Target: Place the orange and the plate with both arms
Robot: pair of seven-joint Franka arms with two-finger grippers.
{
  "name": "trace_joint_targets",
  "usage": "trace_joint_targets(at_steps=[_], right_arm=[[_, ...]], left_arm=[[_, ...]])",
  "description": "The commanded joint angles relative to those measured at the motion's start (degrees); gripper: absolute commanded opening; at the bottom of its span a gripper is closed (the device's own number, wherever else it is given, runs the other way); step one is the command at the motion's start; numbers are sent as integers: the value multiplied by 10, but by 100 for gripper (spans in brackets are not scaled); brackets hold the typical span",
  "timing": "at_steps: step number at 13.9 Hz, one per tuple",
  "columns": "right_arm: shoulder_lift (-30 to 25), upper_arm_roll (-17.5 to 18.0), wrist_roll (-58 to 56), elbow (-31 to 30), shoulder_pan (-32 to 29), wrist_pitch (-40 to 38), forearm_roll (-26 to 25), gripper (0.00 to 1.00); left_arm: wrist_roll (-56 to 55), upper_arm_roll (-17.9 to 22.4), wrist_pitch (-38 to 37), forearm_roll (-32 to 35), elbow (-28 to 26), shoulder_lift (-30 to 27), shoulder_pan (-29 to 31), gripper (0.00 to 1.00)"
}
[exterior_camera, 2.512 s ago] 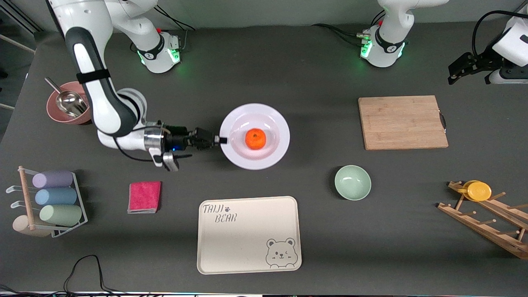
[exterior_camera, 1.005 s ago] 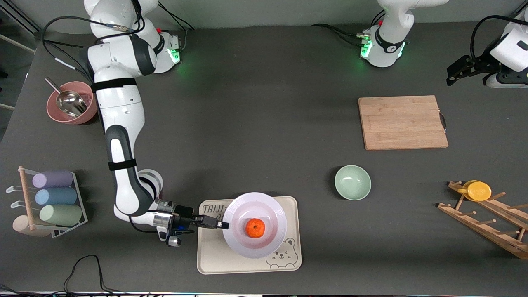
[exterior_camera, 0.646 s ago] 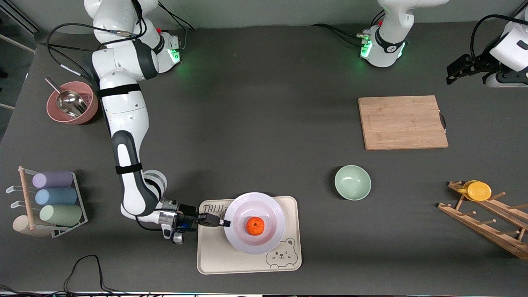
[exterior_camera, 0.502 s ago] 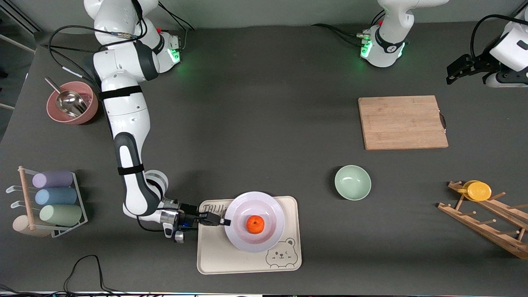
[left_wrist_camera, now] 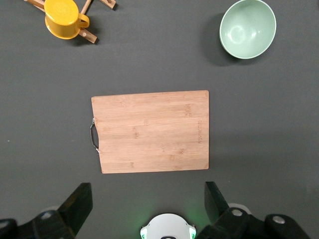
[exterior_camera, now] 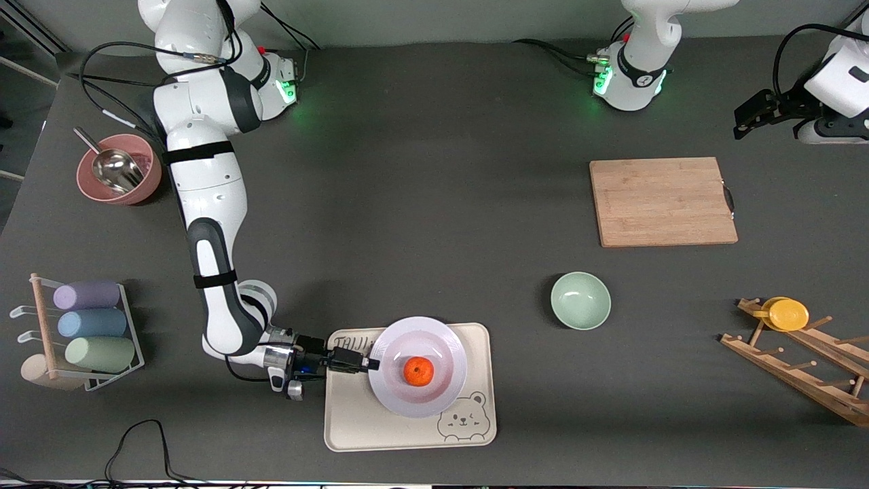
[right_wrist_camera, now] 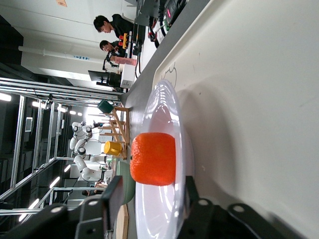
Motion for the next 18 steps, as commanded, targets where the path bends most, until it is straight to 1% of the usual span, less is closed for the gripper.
trace_joint_targets(at_steps=[1, 2, 3, 5, 7, 9, 10, 11, 12, 13, 16, 17, 18], right_arm=[[-8, -2, 0, -1, -2, -3, -5, 94], [-13, -3, 11, 0, -3, -3, -32, 100], [-25, -5, 41, 1, -6, -3, -67, 100], [-59, -5, 120, 1, -23, -10, -154, 100], [-101, -4, 177, 1, -41, -37, -259, 100], [-140, -4, 234, 1, -55, -76, -348, 100], [-174, -4, 243, -3, -59, -85, -393, 100], [-210, -4, 246, -16, -63, -93, -455, 100], [-257, -3, 256, -41, -67, -97, -525, 100], [-306, -1, 269, -71, -67, -104, -579, 100], [-452, 1, 333, -151, -74, -160, -723, 100], [-490, 6, 339, -168, -81, -176, -783, 100], [-522, 7, 345, -180, -81, -192, -833, 100]], left_arm=[[6, 0, -2, -3, 10, 5, -2, 100], [6, 0, -2, -3, 10, 5, -2, 100], [6, 0, -1, -3, 10, 5, -2, 100], [6, 0, 4, -3, 10, 6, -2, 100], [7, 0, 6, -3, 10, 7, -2, 100], [7, 0, 5, -3, 10, 7, -2, 100], [7, 0, 4, -2, 10, 7, -2, 100], [7, 0, 4, -2, 10, 7, -2, 100], [7, 0, 4, -2, 10, 7, -2, 100], [7, 0, 5, -3, 10, 7, -2, 100], [7, 0, 8, -2, 9, 7, -5, 100], [7, 0, 9, -1, 9, 7, -6, 100], [6, 0, 8, -1, 9, 7, -8, 100]])
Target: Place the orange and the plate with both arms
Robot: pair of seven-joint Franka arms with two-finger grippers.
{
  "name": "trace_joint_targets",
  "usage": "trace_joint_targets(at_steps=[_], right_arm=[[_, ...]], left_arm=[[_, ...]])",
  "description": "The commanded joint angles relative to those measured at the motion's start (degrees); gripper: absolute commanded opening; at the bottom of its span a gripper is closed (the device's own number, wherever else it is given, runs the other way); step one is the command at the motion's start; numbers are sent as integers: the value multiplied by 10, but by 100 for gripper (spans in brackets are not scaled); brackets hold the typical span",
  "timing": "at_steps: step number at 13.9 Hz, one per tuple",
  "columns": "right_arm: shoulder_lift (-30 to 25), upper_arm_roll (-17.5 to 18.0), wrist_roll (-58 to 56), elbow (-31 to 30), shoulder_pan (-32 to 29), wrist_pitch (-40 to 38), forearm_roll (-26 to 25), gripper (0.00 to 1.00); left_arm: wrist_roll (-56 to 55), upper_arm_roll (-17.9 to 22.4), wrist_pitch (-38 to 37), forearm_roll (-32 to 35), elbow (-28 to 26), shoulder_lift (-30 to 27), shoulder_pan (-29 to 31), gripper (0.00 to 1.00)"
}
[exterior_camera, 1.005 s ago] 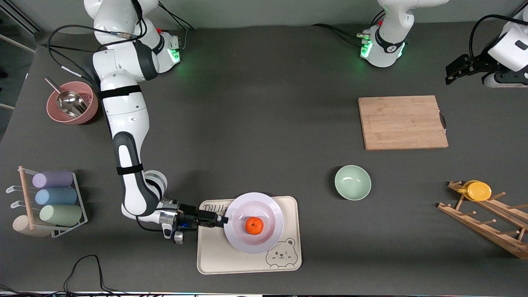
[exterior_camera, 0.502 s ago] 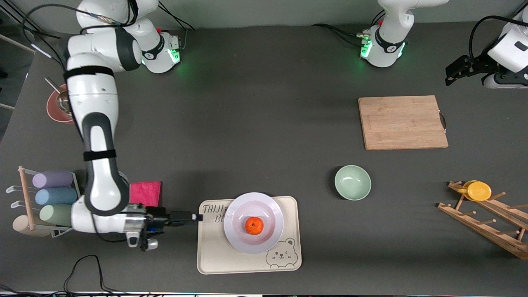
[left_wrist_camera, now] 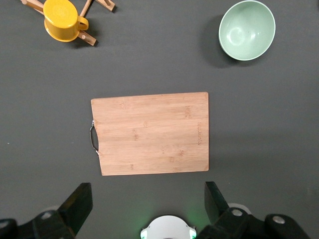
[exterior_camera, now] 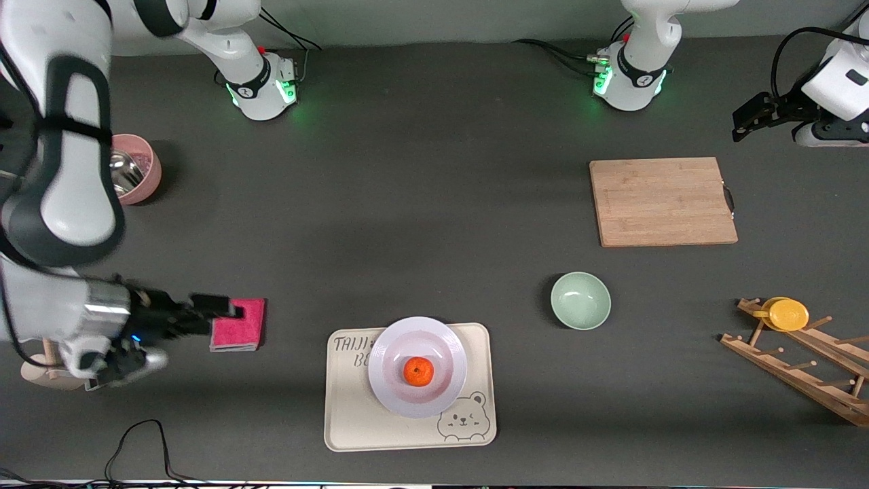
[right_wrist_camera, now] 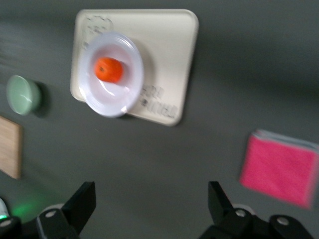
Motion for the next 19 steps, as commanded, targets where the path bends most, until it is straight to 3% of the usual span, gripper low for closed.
trace_joint_targets(at_steps=[1, 5, 8, 19], right_arm=[[-129, 12, 28, -102, -8, -31, -119, 100], [-218, 25, 32, -144, -20, -73, -236, 100], [-248, 22, 38, -161, -28, -84, -240, 100], [-249, 20, 73, -159, -23, -84, -247, 100]], left_arm=[[6, 2, 2, -1, 7, 2, -9, 100], [-1, 3, 1, 0, 11, 1, -8, 100], [23, 7, -4, -1, 21, 2, -7, 100], [26, 8, -12, -4, 36, 4, -1, 100]])
